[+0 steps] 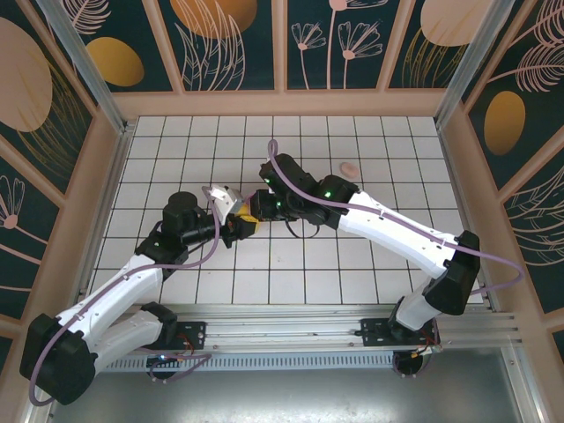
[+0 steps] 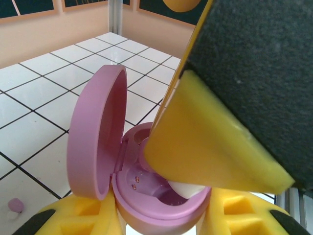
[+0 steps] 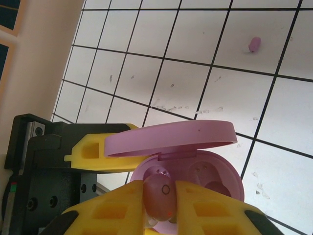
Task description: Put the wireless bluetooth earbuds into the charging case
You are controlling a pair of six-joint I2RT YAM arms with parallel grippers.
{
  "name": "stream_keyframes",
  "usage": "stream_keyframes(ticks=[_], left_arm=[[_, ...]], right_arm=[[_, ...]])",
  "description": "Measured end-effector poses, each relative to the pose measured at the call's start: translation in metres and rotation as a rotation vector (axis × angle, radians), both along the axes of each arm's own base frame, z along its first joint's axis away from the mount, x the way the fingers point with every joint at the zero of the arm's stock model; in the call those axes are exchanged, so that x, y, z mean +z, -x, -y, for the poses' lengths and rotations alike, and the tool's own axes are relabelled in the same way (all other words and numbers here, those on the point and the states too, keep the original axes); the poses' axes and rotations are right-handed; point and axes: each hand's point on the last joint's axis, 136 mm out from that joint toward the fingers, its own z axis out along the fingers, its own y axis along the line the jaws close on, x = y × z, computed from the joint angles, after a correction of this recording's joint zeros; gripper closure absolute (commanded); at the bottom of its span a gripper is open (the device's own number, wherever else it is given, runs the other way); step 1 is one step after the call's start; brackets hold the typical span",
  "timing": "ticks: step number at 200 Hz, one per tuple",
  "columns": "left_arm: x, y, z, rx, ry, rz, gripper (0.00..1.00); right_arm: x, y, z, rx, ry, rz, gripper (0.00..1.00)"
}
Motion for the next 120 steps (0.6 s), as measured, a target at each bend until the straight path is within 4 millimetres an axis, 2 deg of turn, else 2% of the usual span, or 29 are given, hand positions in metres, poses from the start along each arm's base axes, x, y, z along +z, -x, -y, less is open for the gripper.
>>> stream_keyframes(ticks=[82,120], left_arm=[[-0.0029,-0.0005,0.0002,0.001,-0.005,-0.009,1.00],[-0.0028,-0.0005,0.0002,0.001,-0.005,-0.009,1.00]], right_arm=[[-0.0037,-0.0009,-0.0017,0.001,0.006,-0.004,0.75],[-0.0025,-0.0015,-0.0027,-0.002,-0.001,-0.003,0.71]])
